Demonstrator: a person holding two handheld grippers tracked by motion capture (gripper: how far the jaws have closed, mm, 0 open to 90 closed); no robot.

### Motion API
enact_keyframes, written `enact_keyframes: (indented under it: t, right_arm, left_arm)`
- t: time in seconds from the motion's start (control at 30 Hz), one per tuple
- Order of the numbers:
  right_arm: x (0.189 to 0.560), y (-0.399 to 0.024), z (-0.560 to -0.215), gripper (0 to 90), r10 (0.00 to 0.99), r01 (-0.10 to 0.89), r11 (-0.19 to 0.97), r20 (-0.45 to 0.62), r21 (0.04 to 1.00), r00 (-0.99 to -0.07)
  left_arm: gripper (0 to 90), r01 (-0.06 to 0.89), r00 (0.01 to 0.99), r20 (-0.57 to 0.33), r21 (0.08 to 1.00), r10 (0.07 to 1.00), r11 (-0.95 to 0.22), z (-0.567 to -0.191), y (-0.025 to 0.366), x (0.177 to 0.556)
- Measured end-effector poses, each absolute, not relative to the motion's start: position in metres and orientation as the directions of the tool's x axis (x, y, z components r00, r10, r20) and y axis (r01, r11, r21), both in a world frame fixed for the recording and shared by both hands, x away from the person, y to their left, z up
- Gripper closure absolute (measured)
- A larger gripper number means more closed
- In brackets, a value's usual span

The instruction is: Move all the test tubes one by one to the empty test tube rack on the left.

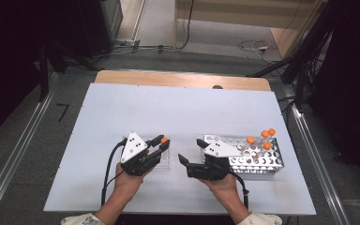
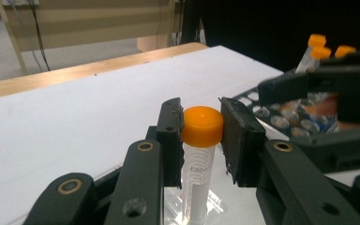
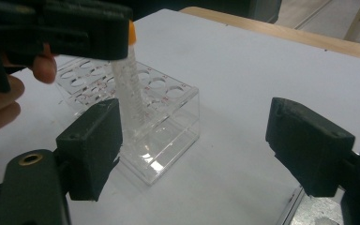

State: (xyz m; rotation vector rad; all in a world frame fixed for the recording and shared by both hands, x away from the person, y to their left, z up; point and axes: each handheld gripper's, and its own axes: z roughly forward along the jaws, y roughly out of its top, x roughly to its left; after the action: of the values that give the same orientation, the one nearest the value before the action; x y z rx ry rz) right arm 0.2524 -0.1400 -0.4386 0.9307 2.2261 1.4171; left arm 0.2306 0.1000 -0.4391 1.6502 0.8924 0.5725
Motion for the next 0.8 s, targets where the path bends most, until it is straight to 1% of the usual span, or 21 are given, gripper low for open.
enact_keyframes:
  t: [0.17,0.27,0.53,0.63,0.8]
  right_arm:
    - [0.252,-0.141,-0.438,17.6,0.689,0.346,0.281,0.062,0.895,-0.722]
    - [0.252,-0.142,-0.438,17.7,0.69,0.346,0.283,0.061,0.894,-0.721]
    - [0.252,-0.143,-0.438,17.9,0.689,0.344,0.283,0.061,0.895,-0.722]
    - [0.252,-0.143,-0.438,17.9,0.689,0.346,0.283,0.061,0.894,-0.722]
    - [0.251,-0.145,-0.438,18.3,0.694,0.344,0.277,0.061,0.897,-0.717]
  left_arm:
    - [70.6,0.244,0.592,-0.061,0.964,0.804,-0.107,-0.443,0.098,0.226]
    - [70.6,0.249,0.589,-0.035,0.958,0.808,-0.14,-0.446,0.096,0.225]
    - [68.3,0.269,0.587,-0.033,0.95,0.809,-0.156,-0.452,0.094,0.225]
    - [58.0,0.294,0.596,-0.054,0.943,0.801,-0.155,-0.455,0.094,0.228]
    - [39.0,0.291,0.581,-0.071,0.949,0.811,-0.126,-0.452,0.097,0.228]
